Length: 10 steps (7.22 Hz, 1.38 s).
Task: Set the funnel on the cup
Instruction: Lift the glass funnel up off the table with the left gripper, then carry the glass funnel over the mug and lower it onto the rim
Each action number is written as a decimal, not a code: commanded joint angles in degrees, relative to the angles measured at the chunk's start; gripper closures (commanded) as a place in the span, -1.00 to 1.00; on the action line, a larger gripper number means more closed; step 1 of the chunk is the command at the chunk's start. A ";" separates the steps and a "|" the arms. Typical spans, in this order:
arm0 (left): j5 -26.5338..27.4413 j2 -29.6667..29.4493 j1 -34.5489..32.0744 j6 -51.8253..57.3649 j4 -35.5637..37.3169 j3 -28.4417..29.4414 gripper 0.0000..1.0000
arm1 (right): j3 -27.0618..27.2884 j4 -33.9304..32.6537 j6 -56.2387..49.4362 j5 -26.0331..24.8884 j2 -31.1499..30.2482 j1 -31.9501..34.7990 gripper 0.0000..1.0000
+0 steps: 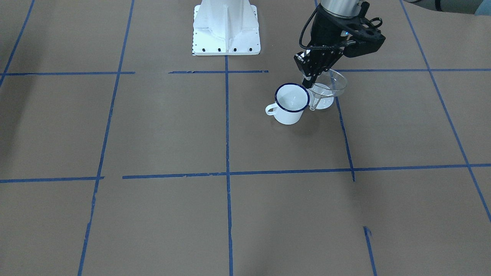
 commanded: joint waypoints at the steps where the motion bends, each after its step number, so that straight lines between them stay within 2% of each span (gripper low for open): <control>1: -2.83 -0.66 5.42 7.38 4.03 2.12 1.00 | 0.03 0.00 0.00 0.00 0.00 0.00 -1.00; 4: -2.48 -1.01 7.21 7.29 -5.09 11.26 1.00 | 0.03 0.00 0.00 0.00 0.00 0.00 -1.00; 5: -2.48 -0.75 7.47 7.29 -6.85 12.68 1.00 | 0.03 0.00 0.00 0.00 0.00 0.00 -1.00; 10: -2.30 -0.13 10.72 7.29 -7.92 14.62 1.00 | 0.03 0.00 0.00 0.00 0.00 0.00 -1.00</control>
